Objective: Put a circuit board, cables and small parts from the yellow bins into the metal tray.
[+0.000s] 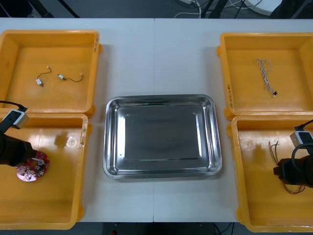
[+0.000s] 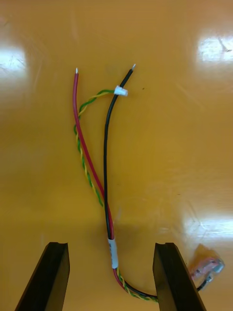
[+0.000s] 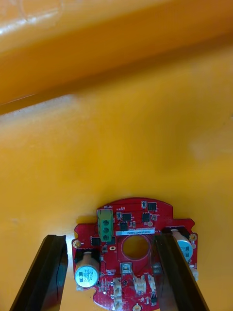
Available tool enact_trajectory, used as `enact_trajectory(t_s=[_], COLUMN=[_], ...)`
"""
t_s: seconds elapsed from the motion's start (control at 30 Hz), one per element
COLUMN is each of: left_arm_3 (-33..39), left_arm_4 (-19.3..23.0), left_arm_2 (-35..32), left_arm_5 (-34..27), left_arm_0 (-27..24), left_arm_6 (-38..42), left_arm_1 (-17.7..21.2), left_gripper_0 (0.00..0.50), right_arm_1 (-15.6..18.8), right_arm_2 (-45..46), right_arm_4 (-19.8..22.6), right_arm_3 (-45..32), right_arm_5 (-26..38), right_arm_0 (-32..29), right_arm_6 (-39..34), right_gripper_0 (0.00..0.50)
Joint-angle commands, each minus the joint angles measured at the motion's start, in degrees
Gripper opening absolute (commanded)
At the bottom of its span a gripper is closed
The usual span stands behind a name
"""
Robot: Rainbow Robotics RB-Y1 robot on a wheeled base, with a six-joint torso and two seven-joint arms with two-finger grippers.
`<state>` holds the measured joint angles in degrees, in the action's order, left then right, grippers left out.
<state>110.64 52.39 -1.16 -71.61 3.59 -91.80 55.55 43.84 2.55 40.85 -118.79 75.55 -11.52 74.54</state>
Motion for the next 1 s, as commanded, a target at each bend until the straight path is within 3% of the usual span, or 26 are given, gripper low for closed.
enact_trajectory(t_s=[0.03,0.43,1.0], left_arm_3=[-1.8,-2.9,-3.0], left_arm_4=[-0.9,-1.4,-2.6], left_arm_2=[2.1,3.8,5.6], left_arm_5=[3.2,5.2,6.8], left_arm_0=[1.1,1.1,1.1], left_arm_6=[-5.0,-5.2,-5.1], left_arm_1=[2.9,3.2,3.3], left_gripper_0=[0.5,0.5,0.5], right_arm_1=[-1.0,-1.5,-3.8], right_arm_2=[-1.9,-3.6,-3.7], right_arm_4=[-1.4,-6.0,-8.0], right_arm_3=[0.9,1.9,1.9], right_arm_5=[-2.9,-4.4,-4.5], right_arm_0=[-1.0,-1.2,-2.4], right_arm_6=[3.6,4.0,3.9], right_gripper_0=[0.5,0.5,0.5])
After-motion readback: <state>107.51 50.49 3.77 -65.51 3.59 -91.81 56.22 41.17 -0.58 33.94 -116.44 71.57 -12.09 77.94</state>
